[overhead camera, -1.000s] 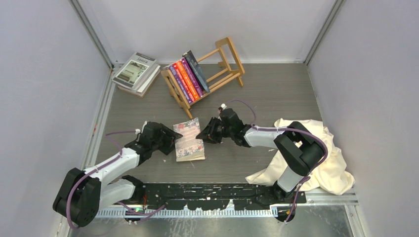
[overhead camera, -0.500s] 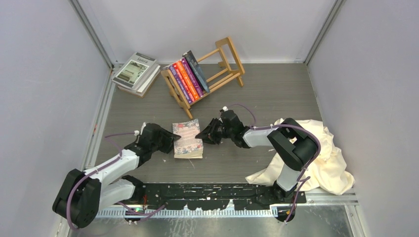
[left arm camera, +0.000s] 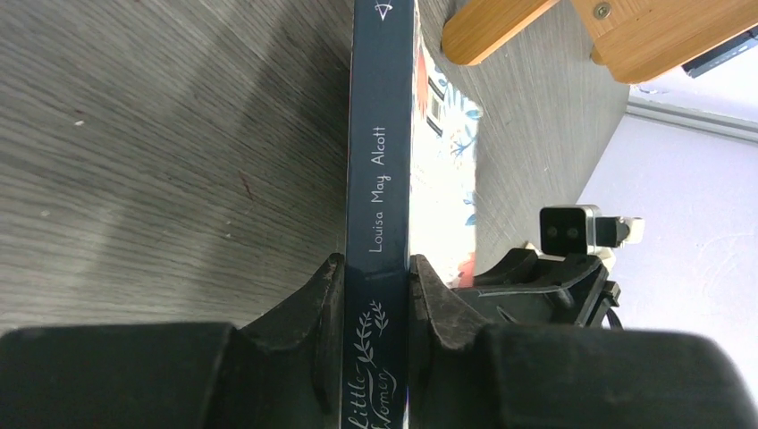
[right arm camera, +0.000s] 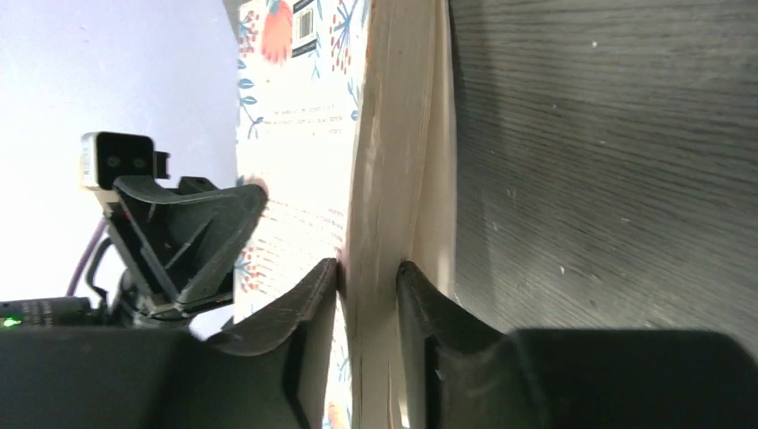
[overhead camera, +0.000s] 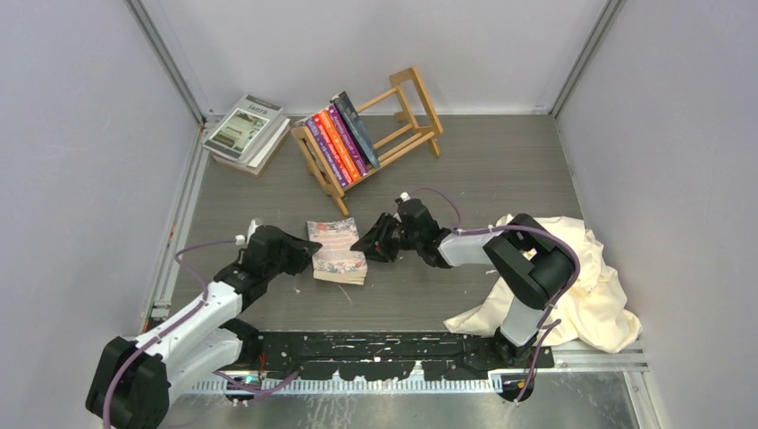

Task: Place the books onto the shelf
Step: Pick up the book from the center of the board.

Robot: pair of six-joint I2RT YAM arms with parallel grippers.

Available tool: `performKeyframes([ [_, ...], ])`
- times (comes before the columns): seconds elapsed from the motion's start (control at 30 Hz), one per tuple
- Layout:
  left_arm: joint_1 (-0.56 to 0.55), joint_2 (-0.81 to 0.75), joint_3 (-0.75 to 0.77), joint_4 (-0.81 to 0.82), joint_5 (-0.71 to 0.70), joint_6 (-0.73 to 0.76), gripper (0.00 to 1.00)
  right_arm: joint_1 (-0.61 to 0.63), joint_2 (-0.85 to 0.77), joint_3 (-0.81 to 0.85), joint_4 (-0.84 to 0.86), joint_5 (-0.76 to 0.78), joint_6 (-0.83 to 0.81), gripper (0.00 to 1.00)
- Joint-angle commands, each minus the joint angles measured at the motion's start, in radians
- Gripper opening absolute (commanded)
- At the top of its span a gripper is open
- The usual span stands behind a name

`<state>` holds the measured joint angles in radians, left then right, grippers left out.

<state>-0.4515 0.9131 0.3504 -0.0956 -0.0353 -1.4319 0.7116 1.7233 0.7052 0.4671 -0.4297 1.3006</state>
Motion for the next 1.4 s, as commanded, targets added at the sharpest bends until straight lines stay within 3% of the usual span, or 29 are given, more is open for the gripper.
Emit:
performKeyframes([
  [0.0,-0.004,-0.065,0.059,-0.083,-0.049,0.051,0.0,0.01,-0.08,0.069,-0.068,0.008,-0.088,0.4],
  [0.17,-0.004,-0.07,0.143,-0.186,-0.078,0.142,0.0,0.012,-0.155,0.147,-0.335,0.098,-0.27,0.53],
  [0.4,-0.006,-0.036,0.256,-0.302,-0.125,0.279,0.0,0.043,-0.228,0.259,-0.608,0.248,-0.463,0.54],
  [0.6,-0.008,0.033,0.368,-0.382,-0.155,0.381,0.0,0.185,-0.241,0.407,-0.802,0.506,-0.678,0.54],
  [0.77,-0.013,0.088,0.445,-0.424,-0.166,0.417,0.0,0.338,-0.272,0.448,-0.804,0.766,-0.803,0.53],
  [0.97,-0.018,0.143,0.496,-0.454,-0.167,0.429,0.0,0.51,-0.322,0.443,-0.746,0.956,-0.944,0.52],
  [1.37,-0.034,0.193,0.545,-0.475,-0.146,0.424,0.0,0.74,-0.235,0.463,-0.615,1.12,-1.125,0.54],
])
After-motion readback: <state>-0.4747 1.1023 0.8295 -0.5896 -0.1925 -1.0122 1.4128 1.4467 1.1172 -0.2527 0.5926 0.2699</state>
